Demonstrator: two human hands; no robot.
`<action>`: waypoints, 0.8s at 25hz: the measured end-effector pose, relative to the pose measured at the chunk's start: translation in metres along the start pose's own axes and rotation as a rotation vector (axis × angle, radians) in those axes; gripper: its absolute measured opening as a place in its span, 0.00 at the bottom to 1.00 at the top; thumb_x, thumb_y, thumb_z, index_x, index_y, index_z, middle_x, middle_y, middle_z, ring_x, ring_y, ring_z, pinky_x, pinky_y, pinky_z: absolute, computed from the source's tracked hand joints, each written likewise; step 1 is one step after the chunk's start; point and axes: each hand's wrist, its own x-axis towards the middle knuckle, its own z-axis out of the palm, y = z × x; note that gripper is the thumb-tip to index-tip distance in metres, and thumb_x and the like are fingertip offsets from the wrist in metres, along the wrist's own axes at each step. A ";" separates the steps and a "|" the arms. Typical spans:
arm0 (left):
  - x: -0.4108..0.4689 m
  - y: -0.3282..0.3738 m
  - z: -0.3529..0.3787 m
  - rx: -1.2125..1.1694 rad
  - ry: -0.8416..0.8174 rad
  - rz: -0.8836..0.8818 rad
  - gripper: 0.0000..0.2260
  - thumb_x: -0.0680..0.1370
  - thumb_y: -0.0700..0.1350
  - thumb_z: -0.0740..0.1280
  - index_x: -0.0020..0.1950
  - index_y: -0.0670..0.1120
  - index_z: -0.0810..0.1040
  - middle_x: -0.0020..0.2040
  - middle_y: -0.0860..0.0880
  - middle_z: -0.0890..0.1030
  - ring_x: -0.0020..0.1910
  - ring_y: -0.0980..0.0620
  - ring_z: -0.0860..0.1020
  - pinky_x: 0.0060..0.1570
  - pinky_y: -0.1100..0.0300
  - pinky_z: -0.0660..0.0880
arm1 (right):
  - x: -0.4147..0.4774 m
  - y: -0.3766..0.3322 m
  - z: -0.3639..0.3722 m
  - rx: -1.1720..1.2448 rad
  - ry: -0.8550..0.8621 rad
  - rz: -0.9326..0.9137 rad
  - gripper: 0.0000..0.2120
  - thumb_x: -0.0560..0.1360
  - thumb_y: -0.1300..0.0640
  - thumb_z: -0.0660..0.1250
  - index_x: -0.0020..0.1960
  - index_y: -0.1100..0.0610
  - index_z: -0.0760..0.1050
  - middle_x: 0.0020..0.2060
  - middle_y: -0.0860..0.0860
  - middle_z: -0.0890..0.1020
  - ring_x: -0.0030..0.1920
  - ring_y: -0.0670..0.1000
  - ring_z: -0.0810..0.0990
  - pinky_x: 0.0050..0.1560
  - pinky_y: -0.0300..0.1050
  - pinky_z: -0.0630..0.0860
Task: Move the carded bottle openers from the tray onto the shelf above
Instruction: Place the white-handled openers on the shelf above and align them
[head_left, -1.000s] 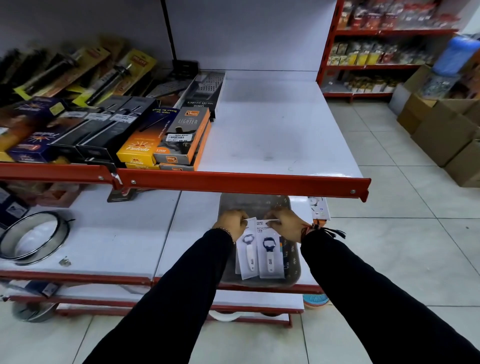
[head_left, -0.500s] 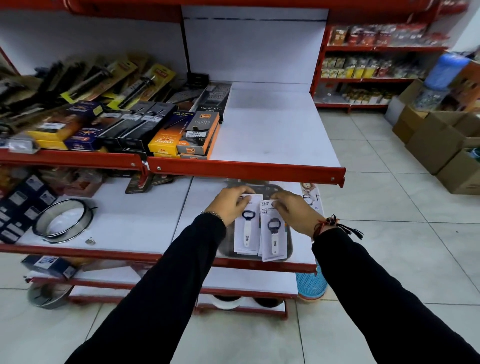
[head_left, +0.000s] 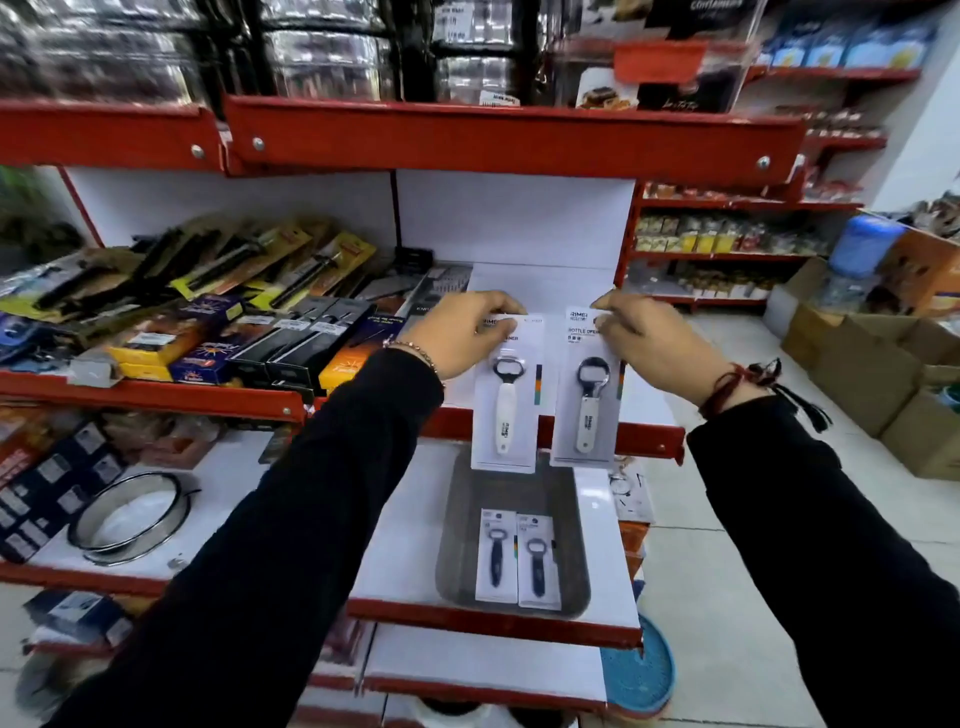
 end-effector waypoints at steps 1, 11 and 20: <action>0.015 -0.001 -0.010 0.018 0.014 0.004 0.11 0.81 0.43 0.64 0.62 0.44 0.80 0.59 0.48 0.83 0.52 0.55 0.77 0.49 0.68 0.67 | 0.016 0.000 -0.005 -0.003 0.013 0.011 0.13 0.82 0.61 0.57 0.62 0.63 0.75 0.35 0.46 0.73 0.37 0.49 0.71 0.30 0.31 0.65; 0.126 -0.084 -0.009 0.146 -0.227 -0.218 0.13 0.82 0.41 0.63 0.64 0.39 0.80 0.63 0.41 0.81 0.64 0.43 0.78 0.63 0.57 0.73 | 0.143 0.023 0.061 -0.046 -0.174 0.154 0.17 0.82 0.62 0.55 0.68 0.65 0.72 0.66 0.63 0.76 0.65 0.61 0.75 0.56 0.45 0.70; 0.120 -0.125 0.032 0.431 -0.343 -0.241 0.13 0.81 0.52 0.60 0.60 0.52 0.80 0.64 0.52 0.81 0.66 0.49 0.75 0.76 0.43 0.53 | 0.155 0.051 0.123 -0.071 -0.365 0.262 0.12 0.79 0.60 0.58 0.61 0.57 0.74 0.51 0.59 0.80 0.45 0.56 0.77 0.39 0.43 0.71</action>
